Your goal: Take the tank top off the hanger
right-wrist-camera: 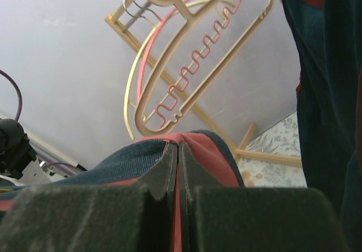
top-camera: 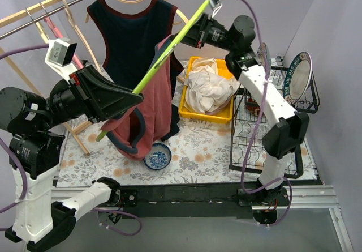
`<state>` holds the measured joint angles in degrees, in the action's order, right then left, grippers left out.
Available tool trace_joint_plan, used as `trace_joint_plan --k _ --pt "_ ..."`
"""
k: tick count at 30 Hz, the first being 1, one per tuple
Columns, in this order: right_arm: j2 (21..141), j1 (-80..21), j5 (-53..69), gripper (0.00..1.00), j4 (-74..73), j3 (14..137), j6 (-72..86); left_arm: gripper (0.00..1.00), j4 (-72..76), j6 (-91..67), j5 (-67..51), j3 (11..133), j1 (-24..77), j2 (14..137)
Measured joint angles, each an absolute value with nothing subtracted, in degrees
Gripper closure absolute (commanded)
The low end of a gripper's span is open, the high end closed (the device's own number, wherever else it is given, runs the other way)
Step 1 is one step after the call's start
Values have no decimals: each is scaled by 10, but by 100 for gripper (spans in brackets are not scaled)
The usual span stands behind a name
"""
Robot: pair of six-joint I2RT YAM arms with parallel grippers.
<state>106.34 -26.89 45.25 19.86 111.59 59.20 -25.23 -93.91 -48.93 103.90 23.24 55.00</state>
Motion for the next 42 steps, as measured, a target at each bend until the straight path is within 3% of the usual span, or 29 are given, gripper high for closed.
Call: trace_joint_plan --k 6,16,24,29,34,42 --pt "989 -258 438 99 168 1115 525 100 -266 -880 -398 1042 236 530" --pt "970 -269 394 99 20 1185 360 100 -183 -769 -91 1023 238 520" --pt "838 -267 383 99 -44 1068 241 100 -69 -705 37 999 238 593" --pt "845 -267 357 99 -113 1187 186 100 -59 -646 94 1016 238 644" --pt "829 -267 328 99 -66 1240 167 100 -96 -611 130 1064 238 670" --pt "827 -267 323 99 103 1176 182 100 -199 -623 117 1087 239 614"
